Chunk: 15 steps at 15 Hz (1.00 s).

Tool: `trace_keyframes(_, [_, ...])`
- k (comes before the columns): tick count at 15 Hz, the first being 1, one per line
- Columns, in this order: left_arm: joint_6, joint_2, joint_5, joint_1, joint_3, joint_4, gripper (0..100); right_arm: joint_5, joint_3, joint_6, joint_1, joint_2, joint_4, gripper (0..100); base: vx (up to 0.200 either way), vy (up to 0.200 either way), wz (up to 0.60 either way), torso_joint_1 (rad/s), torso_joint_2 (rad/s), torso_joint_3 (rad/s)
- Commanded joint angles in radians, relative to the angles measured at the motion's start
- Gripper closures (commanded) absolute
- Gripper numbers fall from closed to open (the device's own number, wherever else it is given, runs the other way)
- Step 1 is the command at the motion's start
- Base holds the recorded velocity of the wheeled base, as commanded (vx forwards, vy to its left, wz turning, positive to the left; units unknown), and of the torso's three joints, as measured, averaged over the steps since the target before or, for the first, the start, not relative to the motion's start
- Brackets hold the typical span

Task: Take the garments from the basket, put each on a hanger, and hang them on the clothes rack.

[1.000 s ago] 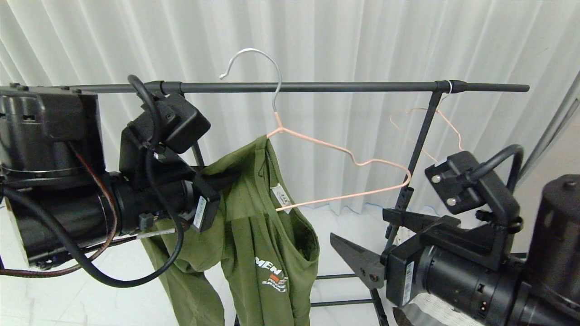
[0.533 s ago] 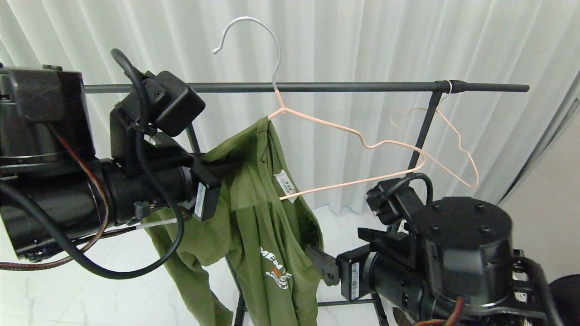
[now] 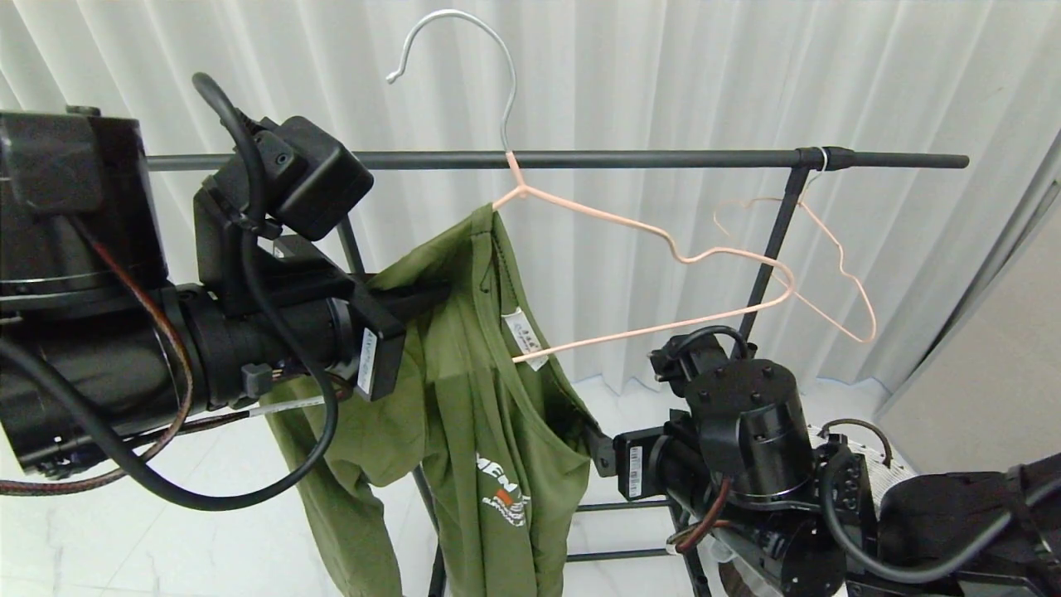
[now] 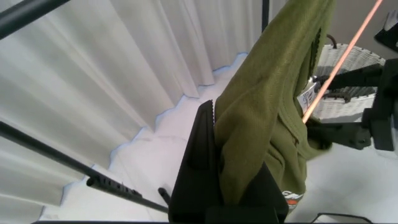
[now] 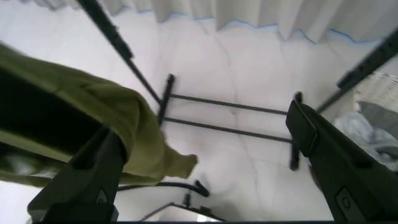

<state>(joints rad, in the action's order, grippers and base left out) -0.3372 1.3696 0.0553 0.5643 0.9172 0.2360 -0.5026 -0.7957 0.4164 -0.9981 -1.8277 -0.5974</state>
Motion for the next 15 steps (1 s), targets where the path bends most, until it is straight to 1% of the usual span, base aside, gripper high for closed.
trace_keyframes(1, [-0.002, 0.000, -0.006, -0.009, -0.005, 0.000, 100, -0.004, 0.018, -0.005, 0.022, -0.015, 0.001, 0, 0.000, 0.000, 0.00, 0.000, 0.00, 0.000])
trace_keyframes(2, [-0.011, 0.002, -0.038, -0.024, -0.009, 0.000, 100, -0.019, 0.041, -0.008, 0.061, -0.001, -0.001, 0, 0.000, 0.000, 0.00, 0.000, 0.00, 0.000])
trace_keyframes(3, [-0.013, 0.000, -0.054, -0.030, -0.017, 0.000, 100, -0.034, 0.063, -0.021, 0.098, 0.018, -0.001, 0, 0.000, 0.000, 0.00, 0.000, 0.00, 0.000])
trace_keyframes(5, [-0.034, -0.004, -0.095, -0.030, -0.043, 0.000, 100, -0.047, 0.101, -0.059, 0.170, 0.059, -0.019, 0, 0.000, 0.000, 0.00, 0.000, 0.00, 0.000])
trace_keyframes(8, [-0.094, -0.007, -0.107, -0.030, -0.066, 0.000, 100, -0.045, 0.109, -0.128, 0.300, 0.105, -0.062, 0, 0.000, 0.000, 0.00, 0.000, 0.00, 0.000])
trace_keyframes(9, [-0.108, -0.004, -0.109, -0.035, -0.069, 0.000, 100, -0.042, 0.107, -0.148, 0.331, 0.117, -0.073, 0, 0.000, 0.000, 0.00, 0.000, 0.00, 0.000])
trace_keyframes(10, [-0.138, 0.000, -0.111, -0.049, -0.078, 0.000, 100, -0.037, 0.107, -0.172, 0.361, 0.136, -0.093, 0, 0.000, 0.000, 0.00, 0.000, 0.00, 0.000])
trace_keyframes(11, [-0.167, 0.000, -0.112, -0.058, -0.092, 0.000, 100, -0.036, 0.107, -0.191, 0.372, 0.160, -0.102, 0, 0.000, 0.000, 0.00, 0.000, 0.00, 0.000])
trace_keyframes(13, [-0.178, 0.000, -0.114, -0.060, -0.110, 0.000, 100, -0.024, 0.109, -0.206, 0.371, 0.206, -0.102, 0, 0.000, 0.000, 0.00, 0.000, 0.00, 0.000])
trace_keyframes(15, [-0.198, 0.002, -0.150, -0.060, -0.140, 0.000, 100, 0.027, 0.135, -0.275, 0.369, 0.306, -0.099, 0, 0.000, 0.000, 0.00, 0.000, 0.00, 0.000])
